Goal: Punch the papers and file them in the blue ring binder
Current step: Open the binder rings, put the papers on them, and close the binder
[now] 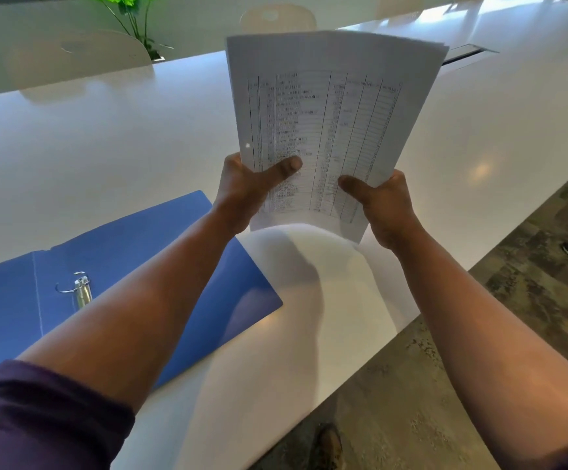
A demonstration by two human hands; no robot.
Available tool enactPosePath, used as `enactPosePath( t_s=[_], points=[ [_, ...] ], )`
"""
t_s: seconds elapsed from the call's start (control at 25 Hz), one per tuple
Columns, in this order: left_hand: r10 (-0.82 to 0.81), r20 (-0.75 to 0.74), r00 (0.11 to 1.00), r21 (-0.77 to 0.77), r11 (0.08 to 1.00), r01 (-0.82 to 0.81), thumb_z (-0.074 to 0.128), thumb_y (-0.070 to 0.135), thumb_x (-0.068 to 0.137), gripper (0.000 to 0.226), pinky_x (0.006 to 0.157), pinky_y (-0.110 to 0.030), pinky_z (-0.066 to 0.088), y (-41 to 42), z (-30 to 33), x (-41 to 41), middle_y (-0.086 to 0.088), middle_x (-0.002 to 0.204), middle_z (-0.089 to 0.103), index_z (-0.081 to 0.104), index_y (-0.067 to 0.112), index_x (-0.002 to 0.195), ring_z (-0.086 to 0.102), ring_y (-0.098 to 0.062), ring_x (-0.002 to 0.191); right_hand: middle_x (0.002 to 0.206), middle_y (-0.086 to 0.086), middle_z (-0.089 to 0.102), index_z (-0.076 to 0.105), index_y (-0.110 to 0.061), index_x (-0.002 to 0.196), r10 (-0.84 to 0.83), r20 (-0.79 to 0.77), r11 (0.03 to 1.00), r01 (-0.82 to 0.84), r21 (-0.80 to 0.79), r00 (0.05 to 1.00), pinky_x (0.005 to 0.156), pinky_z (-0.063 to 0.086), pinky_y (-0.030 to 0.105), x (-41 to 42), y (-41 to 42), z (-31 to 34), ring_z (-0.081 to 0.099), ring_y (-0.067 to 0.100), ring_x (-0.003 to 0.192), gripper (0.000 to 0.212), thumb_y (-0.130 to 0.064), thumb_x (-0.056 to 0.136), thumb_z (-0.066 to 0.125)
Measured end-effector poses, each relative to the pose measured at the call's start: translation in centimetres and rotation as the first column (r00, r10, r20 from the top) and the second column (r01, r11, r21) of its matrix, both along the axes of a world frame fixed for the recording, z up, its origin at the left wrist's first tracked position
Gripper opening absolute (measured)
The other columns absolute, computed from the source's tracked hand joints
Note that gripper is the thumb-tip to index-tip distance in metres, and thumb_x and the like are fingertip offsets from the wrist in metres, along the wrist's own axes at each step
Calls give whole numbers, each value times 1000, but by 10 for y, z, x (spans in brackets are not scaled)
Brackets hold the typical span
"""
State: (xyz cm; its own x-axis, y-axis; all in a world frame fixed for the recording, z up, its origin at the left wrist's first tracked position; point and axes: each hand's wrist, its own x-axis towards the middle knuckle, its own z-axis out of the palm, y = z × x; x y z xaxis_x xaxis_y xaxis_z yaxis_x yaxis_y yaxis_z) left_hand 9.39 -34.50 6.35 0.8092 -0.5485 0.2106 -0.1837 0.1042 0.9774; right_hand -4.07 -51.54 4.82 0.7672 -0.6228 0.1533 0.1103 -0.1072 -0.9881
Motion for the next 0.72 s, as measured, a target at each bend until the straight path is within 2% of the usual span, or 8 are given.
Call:
enactPosePath(
  t_s=[0.16, 0.4, 0.52, 0.72],
  points=[
    [-1, -38, 999, 3, 1000, 1, 88, 18, 78, 29, 79, -28, 60, 0, -7, -2, 10, 93, 79, 75, 21, 104, 76, -12, 91, 109, -6, 76, 71, -16, 118, 18, -16, 1000, -18, 8, 1000, 90, 61, 37, -3, -2, -2, 74, 13, 97, 32, -2, 89, 72],
    [-57, -65, 996, 51, 997, 60, 86, 18, 80, 31, 96, -46, 58, 5, -20, -3, -1, 107, 79, 74, 21, 109, 74, -21, 103, 111, -5, 77, 73, -25, 110, 42, -38, 999, -42, 3, 998, 95, 59, 45, -8, -5, -5, 74, 17, 101, 30, -5, 89, 74],
    [-14, -54, 998, 45, 999, 17, 83, 15, 84, 25, 94, -43, 60, 15, -13, -8, 6, 101, 79, 74, 24, 105, 75, -16, 98, 116, 2, 75, 72, -17, 118, 63, -20, 997, -64, -37, 998, 92, 61, 44, -6, -3, 3, 74, 20, 103, 29, -10, 90, 74],
    [13, -56, 998, 1, 1000, -13, 81, 13, 85, 27, 98, -46, 57, 66, 4, -6, -2, 110, 78, 75, 23, 109, 73, -23, 107, 120, 8, 75, 69, -12, 122, 313, -31, 949, -314, -29, 949, 91, 60, 44, 13, 18, 31, 73, 27, 107, 27, -13, 95, 69]
  ],
)
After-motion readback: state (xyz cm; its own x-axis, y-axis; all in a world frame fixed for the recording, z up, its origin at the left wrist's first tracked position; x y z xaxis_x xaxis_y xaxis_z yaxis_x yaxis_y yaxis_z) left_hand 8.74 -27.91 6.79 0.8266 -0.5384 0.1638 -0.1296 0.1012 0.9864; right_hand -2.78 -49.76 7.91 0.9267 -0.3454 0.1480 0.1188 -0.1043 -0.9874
